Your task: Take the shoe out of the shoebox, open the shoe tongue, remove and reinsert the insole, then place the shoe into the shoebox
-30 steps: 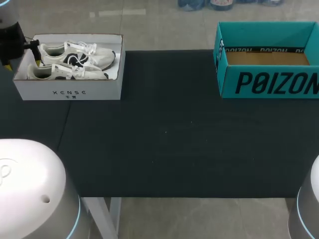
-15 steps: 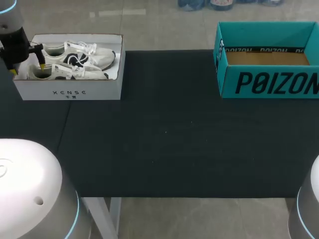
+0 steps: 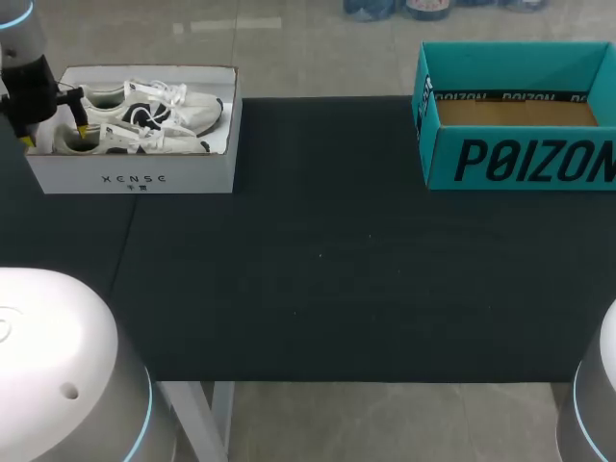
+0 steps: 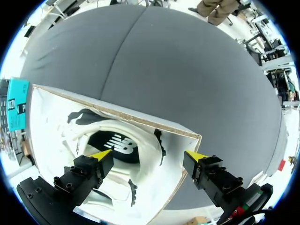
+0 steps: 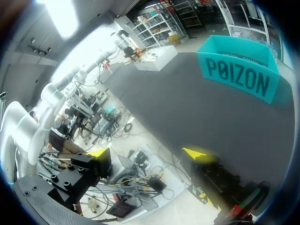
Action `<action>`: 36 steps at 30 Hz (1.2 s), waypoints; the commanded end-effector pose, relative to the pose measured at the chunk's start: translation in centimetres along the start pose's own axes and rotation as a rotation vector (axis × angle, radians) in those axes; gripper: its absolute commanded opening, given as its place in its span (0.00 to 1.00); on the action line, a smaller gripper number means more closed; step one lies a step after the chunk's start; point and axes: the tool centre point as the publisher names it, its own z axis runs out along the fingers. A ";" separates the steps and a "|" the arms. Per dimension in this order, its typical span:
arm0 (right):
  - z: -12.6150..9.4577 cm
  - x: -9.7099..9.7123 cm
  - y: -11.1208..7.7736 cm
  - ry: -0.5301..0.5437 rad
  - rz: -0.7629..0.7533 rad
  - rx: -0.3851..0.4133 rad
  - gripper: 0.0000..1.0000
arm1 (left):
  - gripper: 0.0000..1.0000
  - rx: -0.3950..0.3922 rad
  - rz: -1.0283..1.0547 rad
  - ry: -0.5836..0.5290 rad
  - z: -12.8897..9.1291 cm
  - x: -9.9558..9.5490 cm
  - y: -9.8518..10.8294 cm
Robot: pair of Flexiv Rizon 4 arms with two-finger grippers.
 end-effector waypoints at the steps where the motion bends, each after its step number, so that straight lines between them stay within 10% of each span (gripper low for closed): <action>1: 0.1 0.8 -0.5 -0.271 0.000 -0.009 1.00 | 0.92 0.014 0.005 0.002 0.5 -0.2 0.5; 36: 0.1 0.8 -0.5 -0.271 0.000 -0.009 1.00 | 0.20 0.012 0.037 0.036 0.8 -0.1 0.7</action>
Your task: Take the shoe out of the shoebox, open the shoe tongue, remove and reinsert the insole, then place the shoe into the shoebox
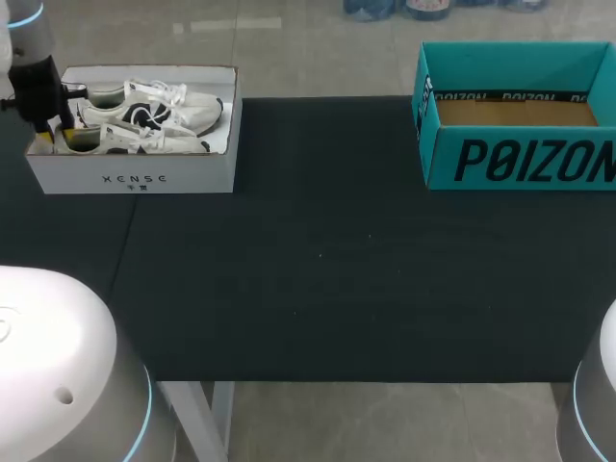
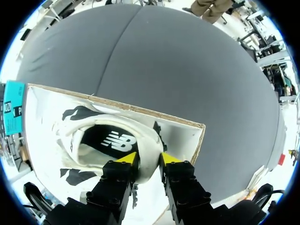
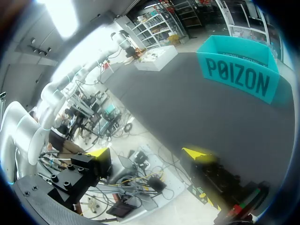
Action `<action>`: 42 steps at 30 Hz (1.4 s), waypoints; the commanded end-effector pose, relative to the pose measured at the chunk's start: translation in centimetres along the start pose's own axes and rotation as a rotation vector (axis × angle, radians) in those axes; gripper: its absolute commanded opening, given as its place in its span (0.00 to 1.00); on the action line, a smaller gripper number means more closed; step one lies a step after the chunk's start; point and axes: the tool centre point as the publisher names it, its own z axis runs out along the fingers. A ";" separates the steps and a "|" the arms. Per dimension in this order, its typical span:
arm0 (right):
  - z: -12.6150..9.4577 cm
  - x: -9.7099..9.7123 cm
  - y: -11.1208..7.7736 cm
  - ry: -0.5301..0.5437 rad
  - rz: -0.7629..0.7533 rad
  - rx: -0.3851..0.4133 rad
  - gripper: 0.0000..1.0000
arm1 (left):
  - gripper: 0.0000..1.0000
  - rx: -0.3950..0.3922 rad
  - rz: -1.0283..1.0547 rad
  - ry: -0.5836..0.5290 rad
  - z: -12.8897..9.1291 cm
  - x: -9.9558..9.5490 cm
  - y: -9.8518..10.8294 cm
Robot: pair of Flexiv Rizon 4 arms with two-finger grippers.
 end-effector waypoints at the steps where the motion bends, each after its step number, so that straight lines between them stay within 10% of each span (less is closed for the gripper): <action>1: 0.1 0.8 -0.5 -0.271 0.000 -0.009 1.00 | 0.17 -0.004 0.001 0.001 -0.2 0.1 -0.2; 5: 0.1 0.8 -0.5 -0.271 0.000 -0.009 1.00 | 0.00 -0.009 -0.002 -0.001 -0.6 0.3 -0.3; 20: 0.1 0.8 -0.5 -0.271 0.000 -0.009 1.00 | 0.00 -0.052 0.014 0.004 -3.6 0.2 -0.9; 42: 0.1 0.8 -0.5 -0.271 0.000 -0.009 1.00 | 0.00 -0.205 0.043 0.000 -17.8 -2.1 -2.8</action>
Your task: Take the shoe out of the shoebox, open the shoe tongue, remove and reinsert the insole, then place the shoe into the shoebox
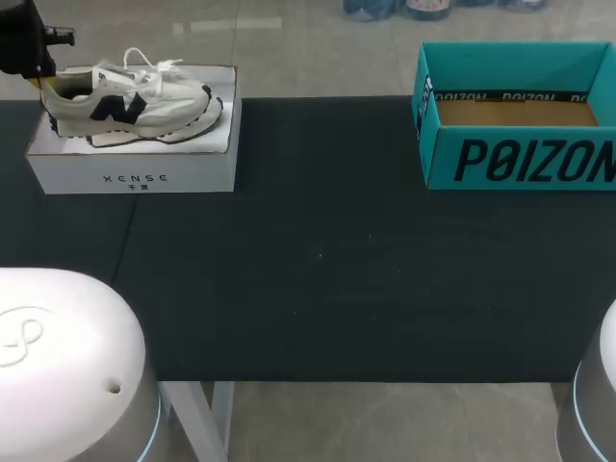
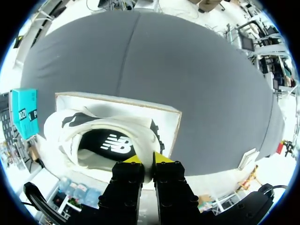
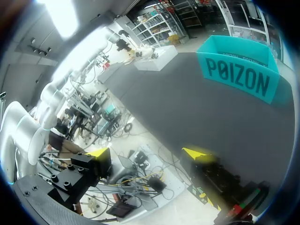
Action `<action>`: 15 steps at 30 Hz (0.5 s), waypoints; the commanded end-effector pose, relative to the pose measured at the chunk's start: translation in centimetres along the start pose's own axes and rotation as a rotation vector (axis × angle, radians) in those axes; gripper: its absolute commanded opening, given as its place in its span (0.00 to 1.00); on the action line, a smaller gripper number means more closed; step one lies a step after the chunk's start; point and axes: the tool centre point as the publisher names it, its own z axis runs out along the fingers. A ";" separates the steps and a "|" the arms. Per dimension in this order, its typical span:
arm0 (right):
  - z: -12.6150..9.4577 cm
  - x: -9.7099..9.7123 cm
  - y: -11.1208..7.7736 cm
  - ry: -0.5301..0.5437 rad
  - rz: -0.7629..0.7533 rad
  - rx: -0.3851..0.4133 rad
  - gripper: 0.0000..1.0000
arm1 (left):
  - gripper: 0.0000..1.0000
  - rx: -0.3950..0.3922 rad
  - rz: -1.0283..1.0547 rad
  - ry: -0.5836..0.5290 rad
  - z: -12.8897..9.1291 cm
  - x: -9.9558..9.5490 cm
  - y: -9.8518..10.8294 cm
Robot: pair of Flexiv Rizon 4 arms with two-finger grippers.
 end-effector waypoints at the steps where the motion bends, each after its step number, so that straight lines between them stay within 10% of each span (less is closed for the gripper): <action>1: 0.1 0.8 -0.5 -0.271 0.000 -0.009 1.00 | 0.00 -0.026 -0.008 0.027 -4.5 -0.8 -1.1; 15: 0.1 0.8 -0.5 -0.271 0.000 -0.009 1.00 | 0.00 -0.067 -0.008 -0.007 -11.3 -3.6 -2.6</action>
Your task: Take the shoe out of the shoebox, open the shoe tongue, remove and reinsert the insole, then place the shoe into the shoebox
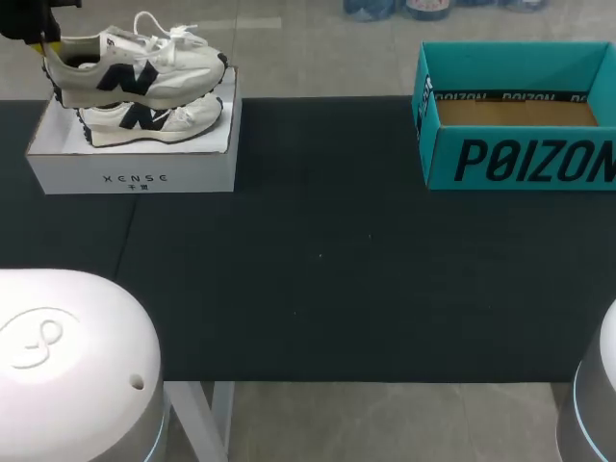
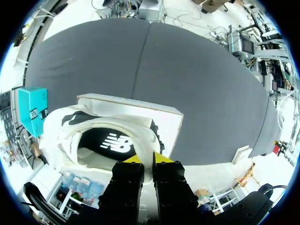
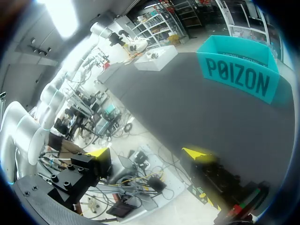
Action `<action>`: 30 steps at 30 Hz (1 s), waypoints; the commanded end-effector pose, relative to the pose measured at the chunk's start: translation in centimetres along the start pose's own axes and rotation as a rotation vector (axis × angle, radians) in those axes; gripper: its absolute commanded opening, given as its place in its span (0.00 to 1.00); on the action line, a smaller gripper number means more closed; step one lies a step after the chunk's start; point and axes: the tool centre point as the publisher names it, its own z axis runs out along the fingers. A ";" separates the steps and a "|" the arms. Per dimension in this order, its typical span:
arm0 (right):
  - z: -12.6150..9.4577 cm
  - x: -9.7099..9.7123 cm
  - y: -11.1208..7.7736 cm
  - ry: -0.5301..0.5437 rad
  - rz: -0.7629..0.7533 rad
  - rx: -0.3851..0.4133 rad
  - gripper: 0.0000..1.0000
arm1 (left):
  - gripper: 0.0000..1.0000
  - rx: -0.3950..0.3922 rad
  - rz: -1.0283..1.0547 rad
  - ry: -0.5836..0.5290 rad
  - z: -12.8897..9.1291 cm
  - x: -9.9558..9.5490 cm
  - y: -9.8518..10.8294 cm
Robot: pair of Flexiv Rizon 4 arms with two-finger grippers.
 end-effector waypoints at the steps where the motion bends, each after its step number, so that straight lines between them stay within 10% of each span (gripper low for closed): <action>1: 0.1 0.8 -0.5 -0.271 0.000 -0.009 1.00 | 0.00 -0.018 0.004 -0.001 -2.8 -0.4 -1.2; 12: 0.1 0.8 -0.5 -0.271 0.000 -0.009 1.00 | 0.00 -0.007 -0.018 0.007 -3.5 -5.5 -4.6; 30: 0.1 0.8 -0.5 -0.271 0.000 -0.009 1.00 | 0.00 -0.006 0.037 -0.080 -2.0 -23.6 -18.9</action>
